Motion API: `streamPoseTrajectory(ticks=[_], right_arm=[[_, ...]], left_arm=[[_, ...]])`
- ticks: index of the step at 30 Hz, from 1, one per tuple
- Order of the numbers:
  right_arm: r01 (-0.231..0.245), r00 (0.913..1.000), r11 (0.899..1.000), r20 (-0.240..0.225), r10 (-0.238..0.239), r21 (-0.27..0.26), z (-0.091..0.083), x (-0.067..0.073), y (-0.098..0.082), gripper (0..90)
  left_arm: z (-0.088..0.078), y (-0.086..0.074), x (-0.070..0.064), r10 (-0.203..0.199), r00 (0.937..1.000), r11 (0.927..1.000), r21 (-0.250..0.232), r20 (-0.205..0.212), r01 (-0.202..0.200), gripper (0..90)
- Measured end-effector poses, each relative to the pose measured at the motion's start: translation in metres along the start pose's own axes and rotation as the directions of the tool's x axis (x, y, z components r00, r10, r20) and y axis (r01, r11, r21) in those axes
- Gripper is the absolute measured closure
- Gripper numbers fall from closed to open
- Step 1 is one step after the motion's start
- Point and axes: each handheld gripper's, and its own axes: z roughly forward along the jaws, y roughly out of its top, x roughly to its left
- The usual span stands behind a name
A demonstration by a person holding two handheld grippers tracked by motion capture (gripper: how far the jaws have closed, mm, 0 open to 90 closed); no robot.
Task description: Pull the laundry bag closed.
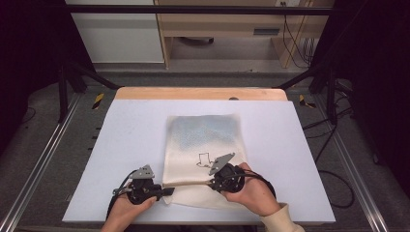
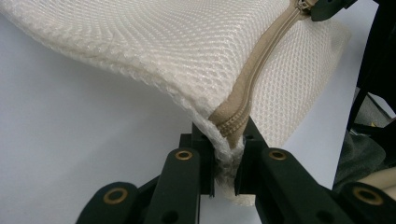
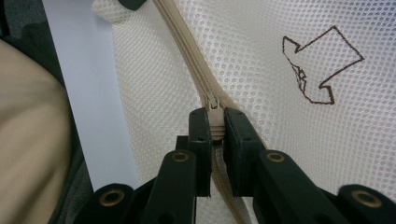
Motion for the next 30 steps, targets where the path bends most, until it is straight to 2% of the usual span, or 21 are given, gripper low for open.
streamPoseTrajectory(ticks=[30], right_arm=[[-0.01, 0.9999, 1.0, 0.011, 0.01, -0.007, -0.0049, -0.0015, -0.0054, 82.0]], left_arm=[[0.0009, 0.0008, -0.0027, 0.018, 0.9998, 0.9998, 0.003, -0.006, -0.018, 81.5]])
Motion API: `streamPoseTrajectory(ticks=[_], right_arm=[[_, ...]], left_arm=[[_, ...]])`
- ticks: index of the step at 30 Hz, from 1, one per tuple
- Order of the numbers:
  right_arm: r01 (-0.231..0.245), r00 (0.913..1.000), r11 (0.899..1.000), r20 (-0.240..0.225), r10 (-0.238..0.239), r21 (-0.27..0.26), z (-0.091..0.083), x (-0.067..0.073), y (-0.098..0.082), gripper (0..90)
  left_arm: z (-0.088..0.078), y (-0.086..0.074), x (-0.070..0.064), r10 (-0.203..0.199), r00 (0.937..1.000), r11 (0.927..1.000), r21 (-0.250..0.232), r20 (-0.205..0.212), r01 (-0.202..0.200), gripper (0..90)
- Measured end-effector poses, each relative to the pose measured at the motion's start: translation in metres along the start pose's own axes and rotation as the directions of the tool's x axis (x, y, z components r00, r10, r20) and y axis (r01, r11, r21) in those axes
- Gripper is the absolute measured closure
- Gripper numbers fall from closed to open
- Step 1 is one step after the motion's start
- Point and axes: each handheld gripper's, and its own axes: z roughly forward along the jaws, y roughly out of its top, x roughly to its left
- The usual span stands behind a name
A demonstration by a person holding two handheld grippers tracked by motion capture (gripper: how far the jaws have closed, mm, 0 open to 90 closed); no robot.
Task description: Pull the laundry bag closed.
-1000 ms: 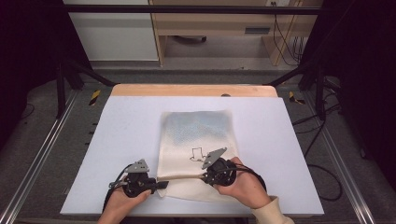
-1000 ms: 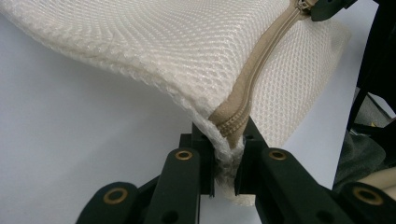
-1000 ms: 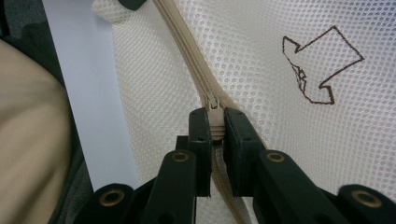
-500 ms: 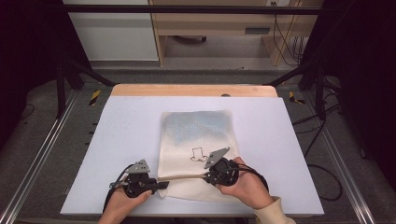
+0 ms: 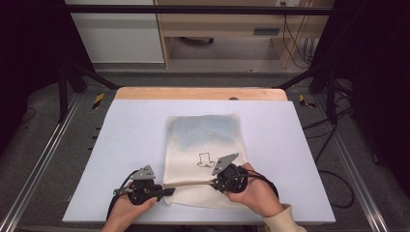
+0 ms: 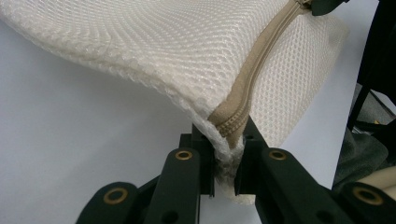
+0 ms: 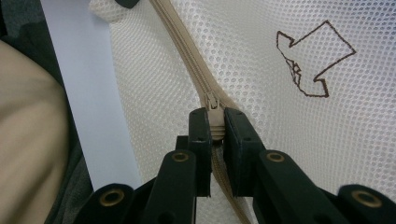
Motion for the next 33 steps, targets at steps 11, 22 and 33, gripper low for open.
streamPoseTrajectory(ticks=[11, 22, 33], right_arm=[[-0.002, 1.0, 1.0, 0.0, 0.002, 0.002, -0.0008, -0.0011, -0.0016, 82.0], [-0.007, 1.0, 1.0, 0.003, 0.007, -0.007, -0.0015, -0.0015, -0.0022, 82.0], [-0.023, 0.9997, 1.0, 0.009, 0.023, -0.016, -0.0055, -0.0023, -0.0056, 82.0]], left_arm=[[-0.0005, 0.0002, 0.0001, 0.002, 1.0, 1.0, 0.001, -0.001, -0.002, 81.5], [-0.0012, 0.0003, 0.0006, 0.0, 1.0, 1.0, -0.007, -0.006, -0.001, 81.6], [-0.0036, 0.0023, -0.0016, 0.016, 0.9997, 0.9997, -0.017, -0.018, -0.017, 81.6]])
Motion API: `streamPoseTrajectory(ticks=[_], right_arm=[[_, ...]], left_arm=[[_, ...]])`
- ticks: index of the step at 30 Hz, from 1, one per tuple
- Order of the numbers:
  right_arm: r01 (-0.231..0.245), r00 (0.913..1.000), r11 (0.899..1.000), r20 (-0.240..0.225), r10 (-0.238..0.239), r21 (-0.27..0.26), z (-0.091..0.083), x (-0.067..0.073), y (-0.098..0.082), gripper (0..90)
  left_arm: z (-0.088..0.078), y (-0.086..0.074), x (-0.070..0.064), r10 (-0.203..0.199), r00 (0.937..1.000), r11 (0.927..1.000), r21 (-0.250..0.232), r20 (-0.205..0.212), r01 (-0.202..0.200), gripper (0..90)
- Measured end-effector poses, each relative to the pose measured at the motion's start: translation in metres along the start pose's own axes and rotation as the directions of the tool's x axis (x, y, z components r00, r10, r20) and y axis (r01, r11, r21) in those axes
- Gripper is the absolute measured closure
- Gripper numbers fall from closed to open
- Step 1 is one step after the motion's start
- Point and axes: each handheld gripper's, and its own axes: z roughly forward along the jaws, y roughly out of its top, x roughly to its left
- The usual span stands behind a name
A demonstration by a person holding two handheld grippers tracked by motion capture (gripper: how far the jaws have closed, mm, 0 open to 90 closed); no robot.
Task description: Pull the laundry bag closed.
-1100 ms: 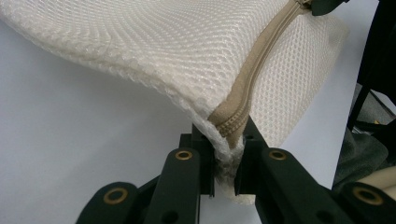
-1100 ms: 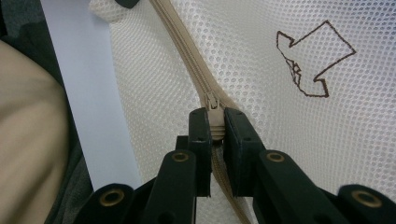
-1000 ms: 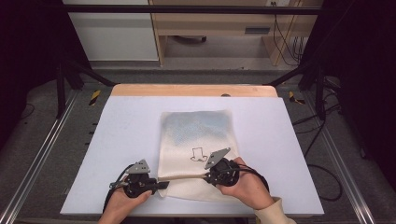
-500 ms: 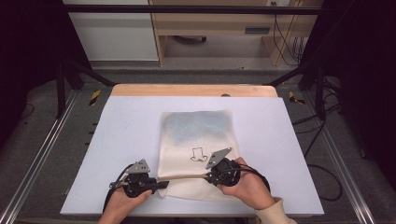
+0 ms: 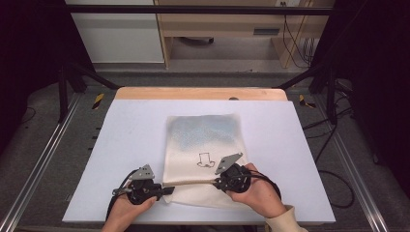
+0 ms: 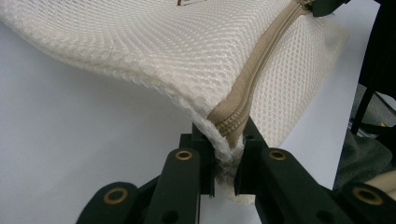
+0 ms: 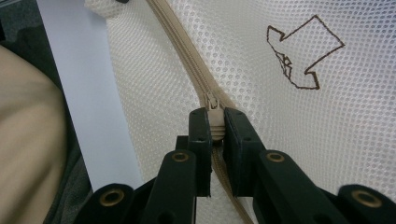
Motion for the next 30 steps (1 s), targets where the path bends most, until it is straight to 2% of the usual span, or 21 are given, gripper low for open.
streamPoseTrajectory(ticks=[12, 30], right_arm=[[-0.011, 0.9998, 1.0, 0.017, 0.011, 0.002, 0.0, -0.0004, -0.0041, 82.0], [-0.021, 0.9996, 1.0, 0.017, 0.021, -0.004, -0.0022, -0.0011, -0.0084, 82.0]], left_arm=[[-0.0005, 0.0007, -0.0006, 0.01, 0.9999, 0.9999, -0.005, -0.011, -0.01, 81.7], [-0.0004, 0.0007, -0.0011, 0.018, 0.9998, 0.9998, -0.007, -0.012, -0.018, 81.7]])
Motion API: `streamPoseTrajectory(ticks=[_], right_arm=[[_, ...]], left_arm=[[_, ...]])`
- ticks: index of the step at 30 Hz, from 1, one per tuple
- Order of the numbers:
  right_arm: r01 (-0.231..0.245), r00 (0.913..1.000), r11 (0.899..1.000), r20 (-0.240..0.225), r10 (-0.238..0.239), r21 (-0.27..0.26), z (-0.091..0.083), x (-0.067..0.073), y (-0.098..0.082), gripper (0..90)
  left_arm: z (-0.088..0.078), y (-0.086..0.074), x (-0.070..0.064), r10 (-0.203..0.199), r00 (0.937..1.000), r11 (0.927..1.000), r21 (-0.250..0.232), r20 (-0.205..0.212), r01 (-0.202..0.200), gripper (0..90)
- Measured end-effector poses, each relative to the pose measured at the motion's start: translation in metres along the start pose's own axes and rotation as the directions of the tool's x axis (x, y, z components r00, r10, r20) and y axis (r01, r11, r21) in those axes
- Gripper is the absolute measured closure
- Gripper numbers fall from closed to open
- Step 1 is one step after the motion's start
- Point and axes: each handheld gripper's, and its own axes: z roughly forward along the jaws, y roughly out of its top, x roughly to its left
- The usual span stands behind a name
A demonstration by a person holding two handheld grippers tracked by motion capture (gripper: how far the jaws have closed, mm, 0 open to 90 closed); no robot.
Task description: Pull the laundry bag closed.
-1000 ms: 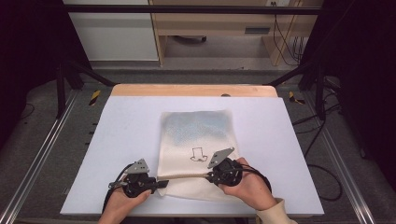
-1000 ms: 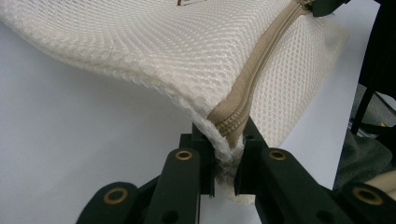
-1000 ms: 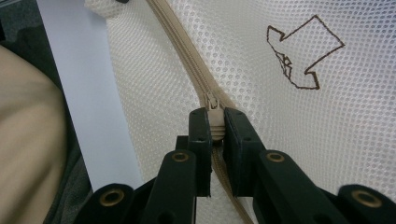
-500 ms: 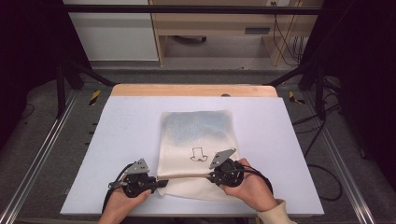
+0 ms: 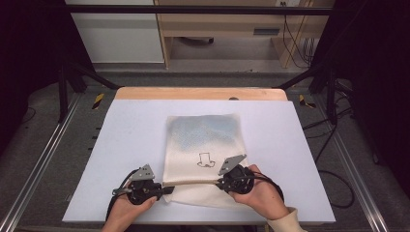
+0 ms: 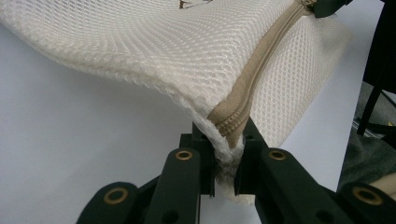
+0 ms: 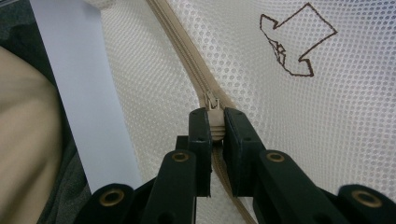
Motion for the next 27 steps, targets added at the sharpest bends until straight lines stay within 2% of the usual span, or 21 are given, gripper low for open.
streamPoseTrajectory(ticks=[27], right_arm=[[-0.004, 1.0, 1.0, 0.006, 0.004, 0.0, -0.0009, 0.0, -0.0036, 82.0]], left_arm=[[-0.0001, -0.0001, -0.0001, -0.002, 1.0, 1.0, -0.002, -0.004, 0.002, 81.7]])
